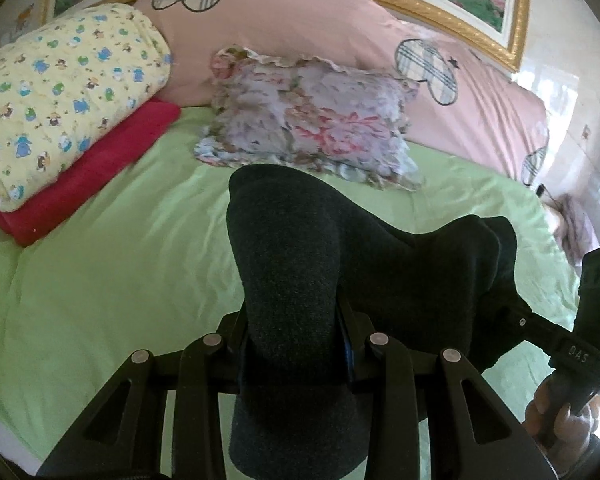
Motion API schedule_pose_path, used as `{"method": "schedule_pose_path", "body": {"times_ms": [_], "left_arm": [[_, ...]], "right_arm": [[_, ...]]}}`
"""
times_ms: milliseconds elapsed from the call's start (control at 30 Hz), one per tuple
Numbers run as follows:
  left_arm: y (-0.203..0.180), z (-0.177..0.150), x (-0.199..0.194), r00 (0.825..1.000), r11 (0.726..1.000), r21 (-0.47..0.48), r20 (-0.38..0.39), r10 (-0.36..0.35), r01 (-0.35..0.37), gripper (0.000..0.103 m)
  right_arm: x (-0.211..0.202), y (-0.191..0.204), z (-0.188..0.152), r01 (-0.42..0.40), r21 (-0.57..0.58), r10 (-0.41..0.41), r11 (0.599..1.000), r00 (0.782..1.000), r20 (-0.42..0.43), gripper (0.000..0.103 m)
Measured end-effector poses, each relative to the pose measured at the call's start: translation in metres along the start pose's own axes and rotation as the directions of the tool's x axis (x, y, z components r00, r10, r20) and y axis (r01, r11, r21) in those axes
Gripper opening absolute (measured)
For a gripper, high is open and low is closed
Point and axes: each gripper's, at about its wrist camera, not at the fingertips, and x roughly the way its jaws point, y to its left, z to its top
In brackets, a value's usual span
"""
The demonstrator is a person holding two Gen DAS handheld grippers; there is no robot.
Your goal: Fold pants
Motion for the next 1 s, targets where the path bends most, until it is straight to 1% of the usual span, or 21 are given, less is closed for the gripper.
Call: {"method": "schedule_pose_path", "body": {"times_ms": [200,533,1000], "left_arm": [[0.01,0.011,0.021,0.998,0.998,-0.01,-0.006,0.055,-0.056,0.034],[0.014,0.027,0.052,0.991,0.991,-0.002,-0.01,0.133,-0.133,0.034],[0.021,0.046,0.095,0.985,0.985,-0.01,-0.034,0.17,-0.17,0.034]], "right_arm": [[0.029,-0.003,0.013,-0.012,-0.011,0.012,1.0,1.0,-0.026,0.045],[0.069,-0.011,0.035,-0.02,-0.03,0.018,0.999,0.998,-0.061,0.045],[0.108,-0.025,0.06,-0.02,-0.044,0.016,0.999,0.996,-0.084,0.045]]}}
